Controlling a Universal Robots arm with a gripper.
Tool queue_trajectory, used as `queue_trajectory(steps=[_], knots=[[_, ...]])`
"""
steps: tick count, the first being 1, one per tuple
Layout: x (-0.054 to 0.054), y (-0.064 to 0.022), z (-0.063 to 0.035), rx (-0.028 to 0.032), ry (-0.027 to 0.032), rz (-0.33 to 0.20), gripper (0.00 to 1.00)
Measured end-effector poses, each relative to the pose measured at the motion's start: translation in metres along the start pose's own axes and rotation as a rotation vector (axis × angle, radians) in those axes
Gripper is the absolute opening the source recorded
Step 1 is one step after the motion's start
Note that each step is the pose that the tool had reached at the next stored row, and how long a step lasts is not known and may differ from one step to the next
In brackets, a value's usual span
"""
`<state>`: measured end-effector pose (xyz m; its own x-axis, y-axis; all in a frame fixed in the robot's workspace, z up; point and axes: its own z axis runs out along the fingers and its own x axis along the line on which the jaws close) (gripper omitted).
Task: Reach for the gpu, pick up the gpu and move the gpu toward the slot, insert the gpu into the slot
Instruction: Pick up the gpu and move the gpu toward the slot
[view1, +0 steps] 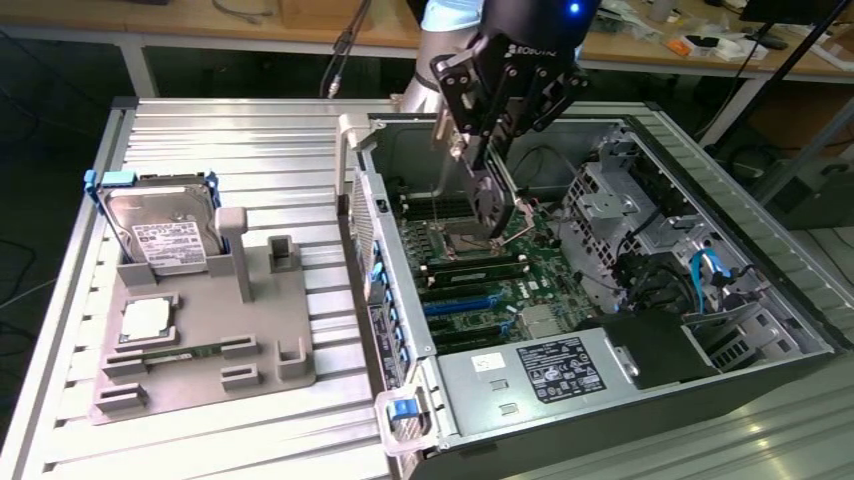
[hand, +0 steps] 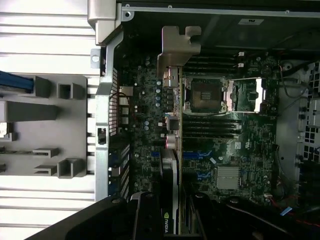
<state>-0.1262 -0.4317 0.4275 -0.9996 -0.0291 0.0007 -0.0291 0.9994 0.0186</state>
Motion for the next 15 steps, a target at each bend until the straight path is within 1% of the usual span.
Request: queue_trajectory(steps=[15], knots=[[-0.026,-0.0008,0.0000,0.0000,0.0000,0.000,0.27]])
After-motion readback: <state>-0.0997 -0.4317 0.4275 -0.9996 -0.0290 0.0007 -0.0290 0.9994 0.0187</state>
